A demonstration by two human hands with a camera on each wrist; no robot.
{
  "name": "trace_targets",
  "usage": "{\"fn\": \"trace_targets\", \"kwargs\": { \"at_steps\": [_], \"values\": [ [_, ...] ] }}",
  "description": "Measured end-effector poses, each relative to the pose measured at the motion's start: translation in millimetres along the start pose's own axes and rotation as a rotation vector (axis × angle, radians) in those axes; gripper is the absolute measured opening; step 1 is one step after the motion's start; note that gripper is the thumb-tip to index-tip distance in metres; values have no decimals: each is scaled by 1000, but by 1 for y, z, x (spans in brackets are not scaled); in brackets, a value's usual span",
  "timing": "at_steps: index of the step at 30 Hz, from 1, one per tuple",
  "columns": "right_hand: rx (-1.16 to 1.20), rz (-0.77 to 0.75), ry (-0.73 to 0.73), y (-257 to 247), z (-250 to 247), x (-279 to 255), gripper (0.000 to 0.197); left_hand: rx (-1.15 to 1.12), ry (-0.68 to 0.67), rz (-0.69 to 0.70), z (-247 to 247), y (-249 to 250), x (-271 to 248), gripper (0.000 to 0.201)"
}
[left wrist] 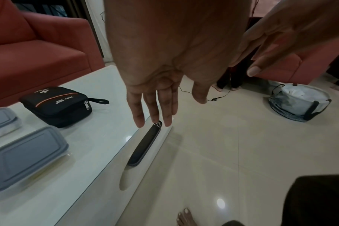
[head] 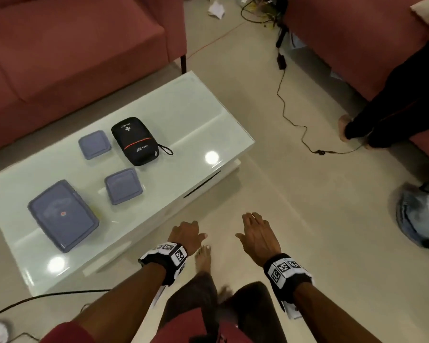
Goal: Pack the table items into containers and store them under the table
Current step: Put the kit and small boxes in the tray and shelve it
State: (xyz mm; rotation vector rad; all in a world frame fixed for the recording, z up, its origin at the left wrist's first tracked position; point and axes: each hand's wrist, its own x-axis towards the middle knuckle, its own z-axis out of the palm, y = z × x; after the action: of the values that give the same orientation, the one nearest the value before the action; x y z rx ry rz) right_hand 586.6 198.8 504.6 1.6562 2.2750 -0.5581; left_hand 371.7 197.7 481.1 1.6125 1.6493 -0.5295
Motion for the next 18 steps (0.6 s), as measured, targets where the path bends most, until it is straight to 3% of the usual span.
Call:
{"fn": "trace_targets", "kwargs": {
  "at_steps": [5,8,14,18],
  "values": [
    [37,-75,-132,55,30,86,45,103,41,21,15,34,58,42],
    [35,-116,-192,87,58,140,43,78,30,-50,28,48,104,45],
    [-46,-211,-259,138,132,256,41,-264,106,-317,62,61,236,52],
    [9,-144,-233,149,189,344,59,-413,167,-422,98,50,315,57]
  ]
}}
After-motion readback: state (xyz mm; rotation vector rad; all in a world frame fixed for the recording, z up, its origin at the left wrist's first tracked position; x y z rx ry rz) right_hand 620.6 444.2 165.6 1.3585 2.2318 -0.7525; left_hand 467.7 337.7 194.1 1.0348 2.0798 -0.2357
